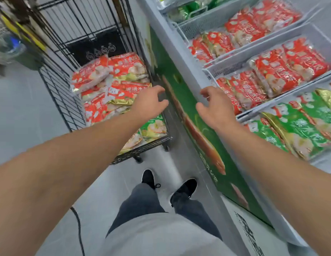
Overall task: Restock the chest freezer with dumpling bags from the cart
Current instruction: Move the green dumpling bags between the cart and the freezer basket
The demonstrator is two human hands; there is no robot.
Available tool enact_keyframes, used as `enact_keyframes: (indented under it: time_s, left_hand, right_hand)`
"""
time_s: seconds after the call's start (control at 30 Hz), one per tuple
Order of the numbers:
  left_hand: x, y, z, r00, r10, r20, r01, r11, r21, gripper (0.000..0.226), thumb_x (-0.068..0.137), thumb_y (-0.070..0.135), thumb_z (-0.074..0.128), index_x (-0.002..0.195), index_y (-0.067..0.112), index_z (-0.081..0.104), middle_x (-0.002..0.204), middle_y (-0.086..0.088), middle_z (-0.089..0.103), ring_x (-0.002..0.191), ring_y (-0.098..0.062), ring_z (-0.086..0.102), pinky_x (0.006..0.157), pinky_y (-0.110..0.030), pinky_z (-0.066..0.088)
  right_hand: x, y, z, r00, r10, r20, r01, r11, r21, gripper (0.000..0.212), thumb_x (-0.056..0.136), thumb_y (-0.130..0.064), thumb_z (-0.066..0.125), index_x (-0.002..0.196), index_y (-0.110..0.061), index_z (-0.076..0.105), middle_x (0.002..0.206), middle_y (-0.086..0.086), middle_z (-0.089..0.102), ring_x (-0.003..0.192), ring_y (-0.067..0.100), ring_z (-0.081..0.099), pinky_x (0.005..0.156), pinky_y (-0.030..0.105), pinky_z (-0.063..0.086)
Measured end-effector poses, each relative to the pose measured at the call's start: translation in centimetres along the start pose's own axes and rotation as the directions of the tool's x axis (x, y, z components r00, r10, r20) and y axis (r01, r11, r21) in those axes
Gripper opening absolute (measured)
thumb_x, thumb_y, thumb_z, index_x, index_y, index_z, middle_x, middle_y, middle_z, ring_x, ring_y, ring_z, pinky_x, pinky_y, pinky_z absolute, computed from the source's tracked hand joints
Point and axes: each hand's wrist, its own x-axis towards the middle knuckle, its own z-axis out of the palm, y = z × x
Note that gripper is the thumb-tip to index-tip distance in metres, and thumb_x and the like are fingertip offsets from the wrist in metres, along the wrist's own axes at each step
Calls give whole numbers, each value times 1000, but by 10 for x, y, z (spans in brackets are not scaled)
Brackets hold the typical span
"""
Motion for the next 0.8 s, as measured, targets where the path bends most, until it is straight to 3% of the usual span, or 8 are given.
enact_keyframes:
  time_s: [0.17,0.3,0.53,0.8]
  left_hand:
    - [-35,-113,-26,985,-172,-12,171,982,-78,50,92,32,63,137,12,56,135,-9,62,120,-28,59,99,-35,47]
    - [-54,-188,-33,966,-257,14,256,958,-128,52,92,38,63,137,13,56,135,-8,61,121,-28,59,98,-37,50]
    - [-69,-282,-31,921,-375,104,388,905,-173,56,89,33,63,140,13,53,136,-9,60,121,-28,58,99,-34,47]
    - [-63,-302,0,885,-424,192,460,857,-231,52,92,30,61,140,11,52,136,-10,60,121,-30,57,97,-35,48]
  right_hand:
    - [5,-84,74,982,-131,133,135,991,-23,42,87,-18,62,128,-10,59,125,11,61,114,26,57,95,33,43]
    - [7,-125,130,960,-133,248,154,986,-67,41,87,-19,63,126,-7,59,121,13,60,110,29,58,92,36,46]
    - [13,-156,209,912,-26,410,99,982,-159,44,91,-21,63,131,-4,55,131,16,57,118,32,56,92,33,44]
    - [38,-134,254,811,186,554,-39,963,-266,55,93,-25,62,142,-5,48,143,16,50,131,32,47,104,34,38]
